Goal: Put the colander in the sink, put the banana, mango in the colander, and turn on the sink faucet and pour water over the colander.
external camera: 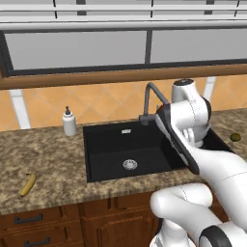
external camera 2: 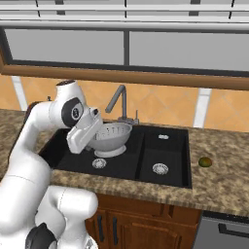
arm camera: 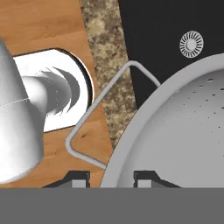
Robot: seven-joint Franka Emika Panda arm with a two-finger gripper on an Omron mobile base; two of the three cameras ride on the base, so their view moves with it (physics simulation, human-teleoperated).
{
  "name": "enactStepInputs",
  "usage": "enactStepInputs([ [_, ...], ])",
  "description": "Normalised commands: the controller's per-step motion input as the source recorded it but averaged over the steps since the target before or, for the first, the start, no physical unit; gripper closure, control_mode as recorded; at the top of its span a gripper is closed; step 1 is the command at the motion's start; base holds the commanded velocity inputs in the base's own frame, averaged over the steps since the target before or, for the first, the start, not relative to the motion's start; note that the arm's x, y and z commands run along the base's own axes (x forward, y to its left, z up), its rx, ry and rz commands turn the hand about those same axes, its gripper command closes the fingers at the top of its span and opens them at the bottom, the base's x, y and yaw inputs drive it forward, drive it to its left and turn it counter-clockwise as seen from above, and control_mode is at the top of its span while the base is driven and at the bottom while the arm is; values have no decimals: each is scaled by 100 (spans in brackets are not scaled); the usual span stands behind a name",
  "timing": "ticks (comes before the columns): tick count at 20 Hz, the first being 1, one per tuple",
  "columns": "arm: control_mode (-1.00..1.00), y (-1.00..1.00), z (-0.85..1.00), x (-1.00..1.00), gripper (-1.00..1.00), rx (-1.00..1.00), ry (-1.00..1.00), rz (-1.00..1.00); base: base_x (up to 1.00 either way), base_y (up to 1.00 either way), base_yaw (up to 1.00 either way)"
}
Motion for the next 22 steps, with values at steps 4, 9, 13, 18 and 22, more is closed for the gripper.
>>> enactStepInputs([
  [4,-100,80,0,-4,100,0,-21,-30,0,0,0],
  [9,-100,64,0,0,100,0,-18,-31,0,0,0],
  [13,-100,66,0,0,100,0,-16,-31,0,0,0],
  [18,-100,48,0,0,100,0,-16,-31,0,0,0],
  [22,-100,34,0,0,100,0,-18,-26,0,0,0],
])
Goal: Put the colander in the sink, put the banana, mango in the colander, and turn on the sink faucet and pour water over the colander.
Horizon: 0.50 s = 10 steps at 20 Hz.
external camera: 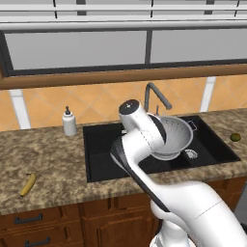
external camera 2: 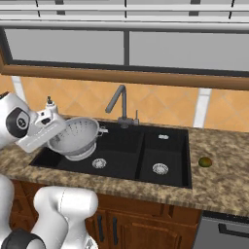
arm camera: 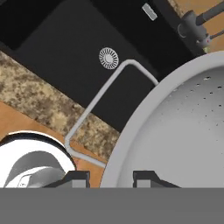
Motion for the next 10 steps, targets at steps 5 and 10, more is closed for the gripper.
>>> enactStepInputs([
  [5,-100,21,-2,0,100,1,-19,-24,0,0,0],
  [10,-100,0,-18,19,100,12,-13,-20,0,0,0],
])
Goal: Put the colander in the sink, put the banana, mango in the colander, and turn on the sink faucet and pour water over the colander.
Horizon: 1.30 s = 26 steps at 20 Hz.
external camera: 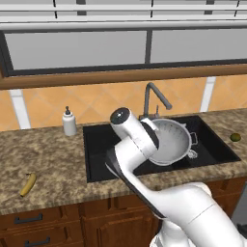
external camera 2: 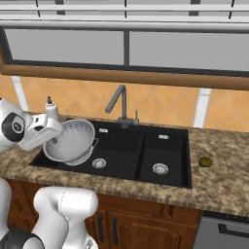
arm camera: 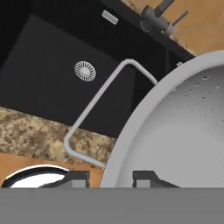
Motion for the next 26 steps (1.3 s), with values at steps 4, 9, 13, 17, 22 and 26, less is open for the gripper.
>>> enactStepInputs([
  [4,-100,0,-16,62,100,10,0,-3,0,0,0],
  [9,-100,0,-4,64,100,2,3,0,0,0,0],
  [13,-100,0,-16,37,100,8,4,-2,0,0,0],
  [17,-100,0,-37,23,100,12,0,-8,0,0,0],
  [22,-100,0,-30,47,100,3,0,-7,0,0,0],
  [26,-100,0,-21,63,100,0,5,-5,0,0,0],
])
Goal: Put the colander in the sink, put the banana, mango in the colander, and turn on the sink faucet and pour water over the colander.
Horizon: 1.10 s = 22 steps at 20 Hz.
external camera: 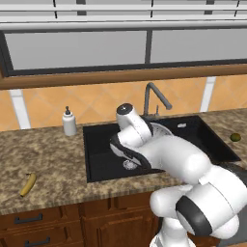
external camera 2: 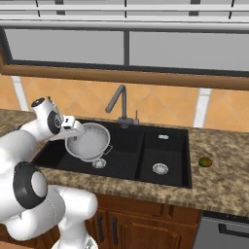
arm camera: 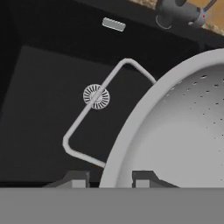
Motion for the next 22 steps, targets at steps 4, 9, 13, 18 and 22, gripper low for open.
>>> enactStepInputs([
  [4,-100,0,-25,79,100,0,17,0,0,0,0],
  [9,-100,0,-31,71,100,-6,28,0,0,0,0],
  [13,-100,0,-44,12,100,-7,10,-7,0,0,0],
  [18,-100,0,-61,0,100,-5,-5,-19,0,0,0],
  [22,-100,0,-66,3,100,0,-15,-25,0,0,0],
])
